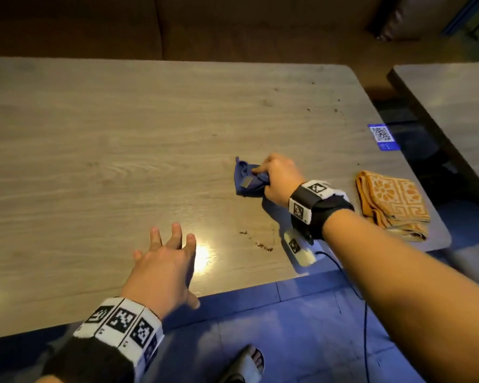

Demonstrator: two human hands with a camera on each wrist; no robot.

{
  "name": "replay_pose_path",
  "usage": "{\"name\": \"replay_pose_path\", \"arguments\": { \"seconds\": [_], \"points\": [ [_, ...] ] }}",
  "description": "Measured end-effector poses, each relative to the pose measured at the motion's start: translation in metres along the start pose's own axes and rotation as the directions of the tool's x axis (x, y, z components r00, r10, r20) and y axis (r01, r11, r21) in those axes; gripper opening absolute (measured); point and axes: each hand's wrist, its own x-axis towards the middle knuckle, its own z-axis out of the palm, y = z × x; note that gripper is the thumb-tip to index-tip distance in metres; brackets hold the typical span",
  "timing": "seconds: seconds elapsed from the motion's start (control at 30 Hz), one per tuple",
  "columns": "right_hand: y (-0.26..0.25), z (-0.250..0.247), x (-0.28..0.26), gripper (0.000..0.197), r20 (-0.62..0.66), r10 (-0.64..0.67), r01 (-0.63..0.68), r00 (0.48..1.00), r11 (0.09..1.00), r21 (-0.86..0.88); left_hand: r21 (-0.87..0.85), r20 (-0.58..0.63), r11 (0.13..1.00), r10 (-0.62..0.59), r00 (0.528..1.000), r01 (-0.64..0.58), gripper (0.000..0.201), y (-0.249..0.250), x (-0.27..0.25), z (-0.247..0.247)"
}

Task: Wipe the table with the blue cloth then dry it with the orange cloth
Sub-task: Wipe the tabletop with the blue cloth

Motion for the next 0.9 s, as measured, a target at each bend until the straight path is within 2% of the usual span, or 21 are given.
{"name": "replay_pose_path", "arguments": {
  "seconds": [0.13,0.23,0.3,0.33,0.4,0.47,0.6,0.83,0.9],
  "points": [
    [0.001,0.033,-0.076,0.049,-0.010,-0.127,0.127,0.992,0.989,0.081,0.000,0.006,1.000,0.011,1.000,-0.011,0.128,0.001,-0.002,-0.002],
    [-0.004,0.050,-0.123,0.051,0.041,-0.153,0.143,0.987,0.975,0.172,-0.019,-0.023,1.000,0.022,0.999,-0.022,0.129,-0.001,-0.003,-0.001],
    [-0.004,0.053,-0.142,0.051,0.011,-0.121,0.114,0.993,0.957,0.266,-0.031,-0.033,0.999,0.028,0.999,-0.029,0.129,0.000,-0.004,-0.001],
    [-0.002,0.050,-0.144,0.051,-0.052,-0.071,0.084,0.996,0.941,0.328,-0.033,-0.040,0.999,0.031,0.999,-0.032,0.129,0.000,-0.004,-0.002],
    [0.008,0.042,-0.139,0.053,-0.207,0.098,-0.003,0.973,0.910,0.414,-0.040,-0.047,0.999,0.030,0.998,-0.032,0.129,-0.001,-0.001,-0.002],
    [0.016,0.038,-0.129,0.050,-0.259,0.208,-0.094,0.943,0.915,0.392,-0.031,-0.054,0.999,0.030,0.998,-0.031,0.129,-0.001,0.002,-0.001],
    [0.009,0.060,-0.141,0.046,-0.141,0.172,-0.145,0.975,0.972,0.183,0.013,-0.083,0.999,0.039,0.996,-0.038,0.121,-0.001,0.002,0.001],
    [-0.008,0.087,-0.225,0.045,-0.085,0.091,-0.060,0.992,0.949,0.310,-0.002,-0.080,0.999,0.034,0.996,-0.035,0.121,-0.001,0.000,-0.002],
    [-0.009,0.076,-0.230,0.049,-0.162,0.135,-0.057,0.977,0.910,0.411,-0.021,-0.061,0.999,0.024,0.998,-0.025,0.122,0.000,0.000,-0.003]
  ]
}}
